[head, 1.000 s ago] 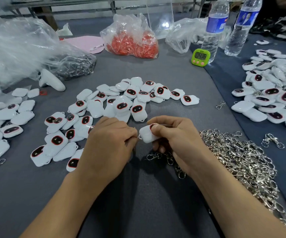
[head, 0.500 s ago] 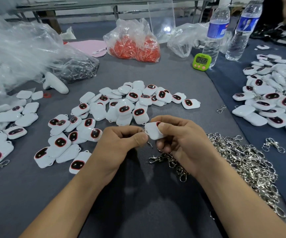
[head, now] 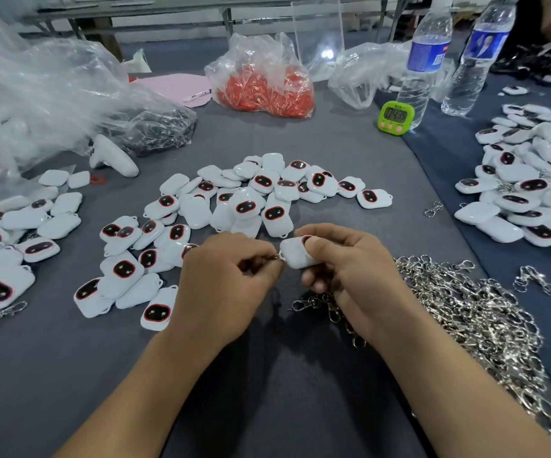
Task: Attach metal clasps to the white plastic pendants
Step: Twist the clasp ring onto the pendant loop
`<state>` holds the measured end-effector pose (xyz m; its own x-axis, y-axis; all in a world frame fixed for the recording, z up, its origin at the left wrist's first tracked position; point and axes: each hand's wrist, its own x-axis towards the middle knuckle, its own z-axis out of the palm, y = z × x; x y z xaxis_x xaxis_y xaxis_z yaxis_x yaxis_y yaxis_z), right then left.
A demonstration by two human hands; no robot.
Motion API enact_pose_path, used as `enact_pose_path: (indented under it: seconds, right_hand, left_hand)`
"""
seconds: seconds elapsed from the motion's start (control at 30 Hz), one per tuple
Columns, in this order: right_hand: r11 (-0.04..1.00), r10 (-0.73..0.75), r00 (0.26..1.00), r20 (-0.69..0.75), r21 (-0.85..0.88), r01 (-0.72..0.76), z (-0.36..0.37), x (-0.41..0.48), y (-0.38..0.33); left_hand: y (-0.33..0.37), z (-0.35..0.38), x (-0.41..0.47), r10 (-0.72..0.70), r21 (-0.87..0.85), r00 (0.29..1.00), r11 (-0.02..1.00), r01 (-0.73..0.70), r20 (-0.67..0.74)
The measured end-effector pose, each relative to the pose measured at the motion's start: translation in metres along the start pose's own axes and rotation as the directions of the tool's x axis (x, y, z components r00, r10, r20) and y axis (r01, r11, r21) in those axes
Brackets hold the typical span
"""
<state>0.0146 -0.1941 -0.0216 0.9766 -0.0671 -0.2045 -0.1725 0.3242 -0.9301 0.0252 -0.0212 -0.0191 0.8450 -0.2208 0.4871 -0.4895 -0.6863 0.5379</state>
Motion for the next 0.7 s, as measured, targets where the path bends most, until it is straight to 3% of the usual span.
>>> enact_pose_path:
  seconds: [0.07,0.1,0.2,0.27,0.3,0.37,0.43,0.5,0.53,0.63,0.7]
  right_hand:
    - [0.998,0.045,0.998,0.042,0.04,-0.047,-0.003,0.0,-0.003]
    - [0.995,0.064,0.996,0.065,0.066,-0.068,-0.003,0.0,-0.005]
    - [0.988,0.077,0.992,0.097,0.129,-0.09,-0.005,-0.001,-0.006]
    - [0.989,0.06,0.994,0.094,0.128,-0.072,-0.005,-0.001,-0.006]
    - [0.992,0.045,0.995,0.084,0.117,-0.055,-0.005,-0.001,-0.006]
    - [0.997,0.006,0.999,0.045,0.076,-0.009,-0.005,-0.001,-0.005]
    - [0.999,-0.048,0.999,0.007,0.001,0.048,-0.003,-0.001,-0.002]
    - [0.991,-0.099,0.995,-0.021,-0.09,0.097,0.001,-0.002,0.003]
    - [0.986,-0.116,0.993,-0.032,-0.125,0.111,0.003,-0.002,0.005]
    - [0.984,-0.122,0.991,-0.046,-0.139,0.115,0.004,-0.001,0.006]
    - [0.993,-0.086,0.996,-0.026,-0.079,0.084,0.001,-0.001,0.002]
  left_hand:
    - [0.003,0.0,0.001,-0.215,-0.324,0.972,0.916,0.235,0.096]
    - [0.004,0.001,0.002,-0.257,-0.425,0.956,0.857,0.293,0.141]
    - [0.006,0.005,0.005,-0.319,-0.593,0.91,0.69,0.415,0.266]
    - [0.01,0.006,0.004,-0.334,-0.635,0.895,0.631,0.445,0.295]
    - [0.009,0.006,0.003,-0.34,-0.63,0.899,0.643,0.435,0.275]
    - [0.008,0.002,0.004,-0.298,-0.497,0.936,0.793,0.352,0.187]
    - [0.005,-0.003,0.006,-0.094,-0.134,0.986,0.985,0.113,0.137]
    - [0.005,-0.002,0.007,0.139,0.255,0.979,0.951,-0.174,0.148]
    - [0.006,-0.001,0.006,0.203,0.352,0.967,0.903,-0.246,0.153]
    - [0.004,0.003,0.001,0.232,0.357,0.966,0.898,-0.258,0.114]
    - [0.004,0.001,-0.001,0.061,0.087,0.996,0.994,-0.066,0.06]
